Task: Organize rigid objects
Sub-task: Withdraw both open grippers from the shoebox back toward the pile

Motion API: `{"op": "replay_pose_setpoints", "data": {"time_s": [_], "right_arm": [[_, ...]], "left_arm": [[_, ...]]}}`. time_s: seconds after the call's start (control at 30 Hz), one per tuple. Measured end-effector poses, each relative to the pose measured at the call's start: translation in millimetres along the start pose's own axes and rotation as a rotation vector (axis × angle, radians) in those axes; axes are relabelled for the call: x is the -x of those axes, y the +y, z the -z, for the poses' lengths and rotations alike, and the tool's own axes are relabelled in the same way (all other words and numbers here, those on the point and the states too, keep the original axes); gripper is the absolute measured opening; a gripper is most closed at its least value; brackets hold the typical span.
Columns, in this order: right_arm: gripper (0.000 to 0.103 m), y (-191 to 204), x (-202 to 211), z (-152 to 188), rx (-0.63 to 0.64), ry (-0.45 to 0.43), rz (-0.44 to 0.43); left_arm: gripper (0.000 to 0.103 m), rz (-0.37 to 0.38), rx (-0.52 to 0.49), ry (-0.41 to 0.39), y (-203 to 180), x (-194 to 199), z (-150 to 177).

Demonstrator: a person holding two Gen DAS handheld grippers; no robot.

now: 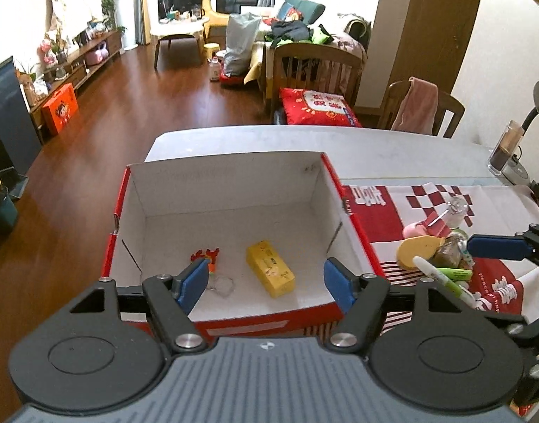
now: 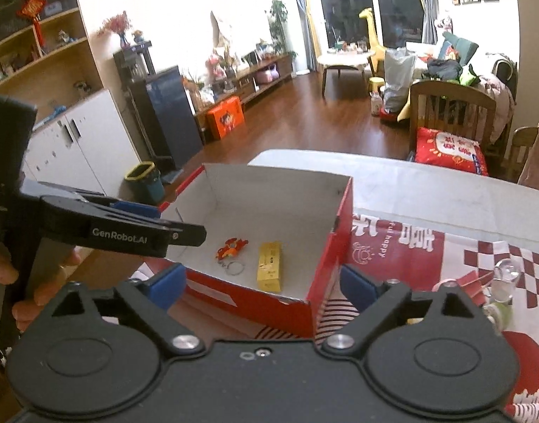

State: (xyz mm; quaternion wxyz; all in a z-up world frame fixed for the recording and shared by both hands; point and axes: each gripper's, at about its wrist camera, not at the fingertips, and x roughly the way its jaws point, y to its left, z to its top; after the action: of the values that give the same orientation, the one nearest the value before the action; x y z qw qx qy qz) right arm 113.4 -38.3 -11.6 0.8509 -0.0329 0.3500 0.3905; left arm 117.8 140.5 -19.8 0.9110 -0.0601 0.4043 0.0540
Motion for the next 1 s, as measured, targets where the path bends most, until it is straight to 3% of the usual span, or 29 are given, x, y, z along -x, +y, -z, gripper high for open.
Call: {"op": "replay_pose_setpoints", "data": {"time_s": [0.17,0.23,0.47,0.8,1.0], "right_arm": [[0.103,-19,32,16,0.003,-0.044,-0.019],[0.103,-28,41,21,-0.010,-0.050,-0.029],[0.103,-54,73,47,0.009,-0.079,0.005],[0.103,-106,95,81,0.008,-0.065,0.105],[0.102,-131,93,100,0.024,-0.017,0.140]], "left_arm": [[0.077,-0.019,-0.012,-0.056,-24,14,10],[0.083,-0.029,-0.016,-0.088,-36,20,15],[0.084,0.006,-0.030,-0.147,-78,22,30],[0.084,0.080,-0.005,-0.083,-139,-14,42],[0.084,0.073,-0.058,-0.055,-173,-44,55]]}}
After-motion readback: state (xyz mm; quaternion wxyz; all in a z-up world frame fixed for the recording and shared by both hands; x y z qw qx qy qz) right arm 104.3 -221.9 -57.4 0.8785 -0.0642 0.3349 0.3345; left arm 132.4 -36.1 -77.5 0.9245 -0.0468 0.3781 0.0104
